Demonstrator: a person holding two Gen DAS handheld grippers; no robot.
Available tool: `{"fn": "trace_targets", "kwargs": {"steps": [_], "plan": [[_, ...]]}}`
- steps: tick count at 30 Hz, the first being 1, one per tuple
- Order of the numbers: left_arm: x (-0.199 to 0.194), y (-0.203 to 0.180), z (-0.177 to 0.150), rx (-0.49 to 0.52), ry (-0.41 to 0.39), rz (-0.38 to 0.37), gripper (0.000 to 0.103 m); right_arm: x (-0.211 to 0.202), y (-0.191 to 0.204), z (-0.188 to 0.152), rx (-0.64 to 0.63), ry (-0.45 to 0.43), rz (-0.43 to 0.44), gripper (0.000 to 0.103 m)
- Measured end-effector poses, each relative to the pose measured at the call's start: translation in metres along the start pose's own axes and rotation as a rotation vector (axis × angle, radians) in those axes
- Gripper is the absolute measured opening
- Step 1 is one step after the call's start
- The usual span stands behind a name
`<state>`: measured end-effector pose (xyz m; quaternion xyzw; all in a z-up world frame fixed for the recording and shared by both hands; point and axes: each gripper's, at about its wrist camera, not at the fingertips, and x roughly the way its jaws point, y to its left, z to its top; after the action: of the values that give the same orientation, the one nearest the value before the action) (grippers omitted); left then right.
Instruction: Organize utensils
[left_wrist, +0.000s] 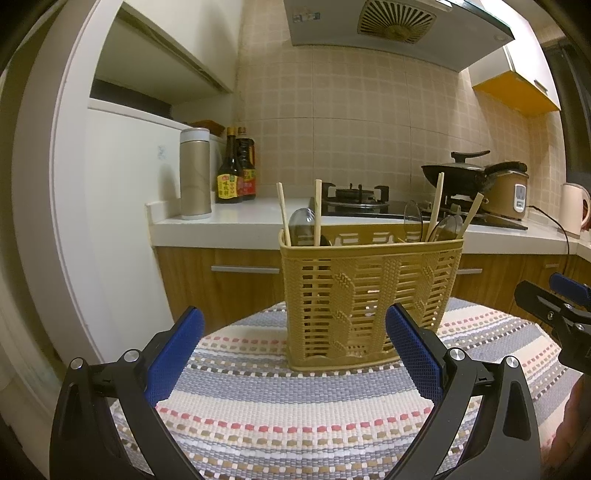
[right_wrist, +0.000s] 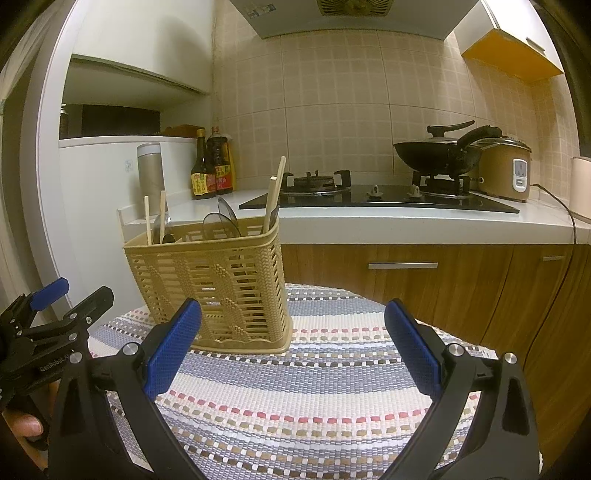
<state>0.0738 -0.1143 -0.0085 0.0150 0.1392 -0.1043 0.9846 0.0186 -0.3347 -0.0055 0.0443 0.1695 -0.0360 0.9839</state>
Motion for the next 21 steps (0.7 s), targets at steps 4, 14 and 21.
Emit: {"fn": "trace_targets", "kwargs": {"steps": [4, 14, 21], "plan": [[-0.0001, -0.0003, -0.0003, -0.001, 0.002, -0.004, 0.095, 0.0006, 0.0008, -0.0008, -0.004, 0.003, 0.000, 0.095], [-0.0004, -0.0006, -0.0004, 0.001, 0.004, -0.002, 0.095, 0.0007, 0.0018, -0.0010, 0.000, 0.005, 0.001, 0.095], [-0.0003, -0.0012, -0.0003, 0.004, 0.007, -0.006, 0.095, 0.0008, 0.0020, -0.0009, -0.002, 0.005, -0.001, 0.095]]}}
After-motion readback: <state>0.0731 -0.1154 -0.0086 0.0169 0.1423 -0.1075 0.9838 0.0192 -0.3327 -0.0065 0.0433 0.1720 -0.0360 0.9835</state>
